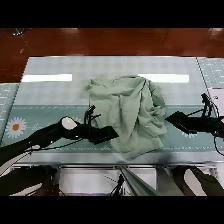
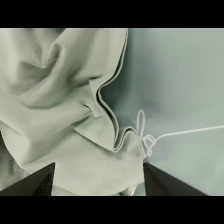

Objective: Fold the shirts.

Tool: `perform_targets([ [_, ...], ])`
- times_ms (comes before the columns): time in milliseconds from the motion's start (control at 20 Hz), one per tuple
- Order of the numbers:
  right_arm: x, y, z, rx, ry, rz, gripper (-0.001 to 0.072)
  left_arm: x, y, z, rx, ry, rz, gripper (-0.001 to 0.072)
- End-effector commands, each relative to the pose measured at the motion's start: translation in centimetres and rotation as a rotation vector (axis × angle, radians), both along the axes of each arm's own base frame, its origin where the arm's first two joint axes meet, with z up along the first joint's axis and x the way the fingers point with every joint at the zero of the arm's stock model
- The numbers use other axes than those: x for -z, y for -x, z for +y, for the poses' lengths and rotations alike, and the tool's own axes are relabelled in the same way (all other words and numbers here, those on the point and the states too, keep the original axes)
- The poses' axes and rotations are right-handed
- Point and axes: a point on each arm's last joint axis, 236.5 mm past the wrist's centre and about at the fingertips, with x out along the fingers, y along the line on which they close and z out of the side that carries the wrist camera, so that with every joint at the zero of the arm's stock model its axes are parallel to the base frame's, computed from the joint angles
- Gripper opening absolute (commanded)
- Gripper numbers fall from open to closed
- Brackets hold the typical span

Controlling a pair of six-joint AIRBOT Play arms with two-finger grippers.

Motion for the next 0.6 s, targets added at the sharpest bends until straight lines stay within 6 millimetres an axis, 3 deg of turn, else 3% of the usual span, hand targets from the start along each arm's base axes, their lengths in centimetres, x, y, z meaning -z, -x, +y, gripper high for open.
perform_targets([
  [0, 0.0, -0.4, -0.4, 0.014, 0.012, -0.014, 0.0629, 0.5, -2.9, -1.0, -0.037, -0.022, -0.082, 0.0701],
  [50, 0.1, -0.6, -0.7, 0.023, 0.025, -0.019, 0.0629, 0.3, -3.5, -1.3, -0.043, -0.019, -0.092, 0.0694],
  [100, 0.2, -0.7, -1.0, 0.032, 0.035, -0.021, 0.0629, 0.0, -4.1, -1.6, -0.046, -0.012, -0.099, 0.0537],
  [150, 0.2, -0.8, -1.2, 0.045, 0.043, -0.019, 0.0629, -0.3, -4.5, -1.7, -0.051, -0.008, -0.105, 0.0195],
  [200, 0.3, -0.8, -1.4, 0.05, 0.047, -0.016, 0.0629, -0.5, -5.1, -1.8, -0.055, -0.004, -0.119, 0.003],
  [400, 0.6, -0.7, -1.3, 0.048, 0.044, -0.005, 0.0629, -2.1, -7.1, -1.7, -0.058, 0.028, -0.153, 0.0026],
  [550, 2.5, -0.1, 0.2, -0.003, 0.012, 0.075, 0.0629, -2.6, -7.8, -1.2, -0.069, 0.043, -0.14, 0.0026],
])
